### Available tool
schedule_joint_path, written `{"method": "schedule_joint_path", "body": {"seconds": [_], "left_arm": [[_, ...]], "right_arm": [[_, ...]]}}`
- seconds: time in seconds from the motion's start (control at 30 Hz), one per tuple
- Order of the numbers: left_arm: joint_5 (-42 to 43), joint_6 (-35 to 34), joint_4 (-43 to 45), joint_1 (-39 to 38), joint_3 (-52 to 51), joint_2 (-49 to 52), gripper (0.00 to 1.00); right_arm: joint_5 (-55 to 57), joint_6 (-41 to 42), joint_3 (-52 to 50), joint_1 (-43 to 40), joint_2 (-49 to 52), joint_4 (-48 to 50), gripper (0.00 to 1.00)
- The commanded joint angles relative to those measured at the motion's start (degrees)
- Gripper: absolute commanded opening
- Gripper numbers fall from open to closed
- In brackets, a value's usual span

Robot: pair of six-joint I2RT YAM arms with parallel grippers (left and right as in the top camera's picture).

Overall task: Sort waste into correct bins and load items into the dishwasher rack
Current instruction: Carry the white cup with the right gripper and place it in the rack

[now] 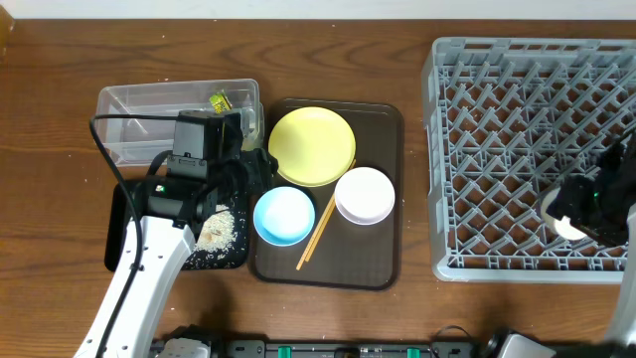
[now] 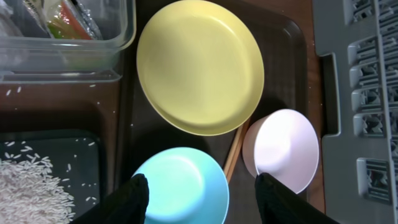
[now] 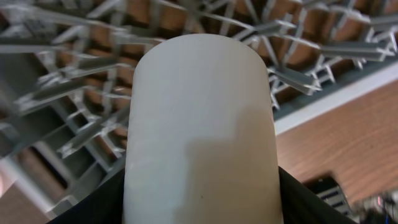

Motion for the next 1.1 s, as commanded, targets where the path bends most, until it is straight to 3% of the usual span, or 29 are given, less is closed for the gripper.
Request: {"method": "schedule_joint_path", "body": {"seconds": [0.0,0.17,0.3,0.37,0.4,0.43,0.73,0.97,1.07], "left_arm": [[-1.0,1.0,-0.4,0.2,0.5,-0.2,0.58],[-1.0,1.0,-0.7,0.2,0.5,-0.1,0.58],[-1.0,1.0,-0.9,0.2,0.5,-0.1,0.58],[-1.0,1.0,-1.1,0.2,0.5,-0.1,0.58],[-1.0,1.0,-1.2,0.2,0.5,-0.1,0.59],[-1.0,1.0,-1.3,0.2,0.5,-0.1,0.60],[-1.1,1.0,-3.0,0.2,0.5,-0.1,0.64],[-2.4,1.0,-7.0,0.2,0.4,-0.1,0.64],[-2.4,1.0,-7.7,0.2,0.4,-0.1,0.64]], "right_arm": [[1.7,0.9,1.1,-2.3,3.7,0.1,0.38],[1.7,0.9,1.1,-2.8,9.2,1.6,0.40],[0.6,0.8,1.1,-2.8,12.2,3.4,0.49],[-0.9,0.8,1.1,-2.8,13.1,3.5,0.73],[-2.0,0.8,1.1,-2.8,13.3,3.5,0.90],[-2.9,0.8,1.1,-2.7,13.3,3.7,0.99],[-11.3,-0.8,4.0,-2.5,12.7,3.8,0.99],[-12.4,-0.9,10.1,0.0,8.2,4.7,0.93],[-17.1,-4.8,10.7,3.1,5.4,6.6,0.90]]}}
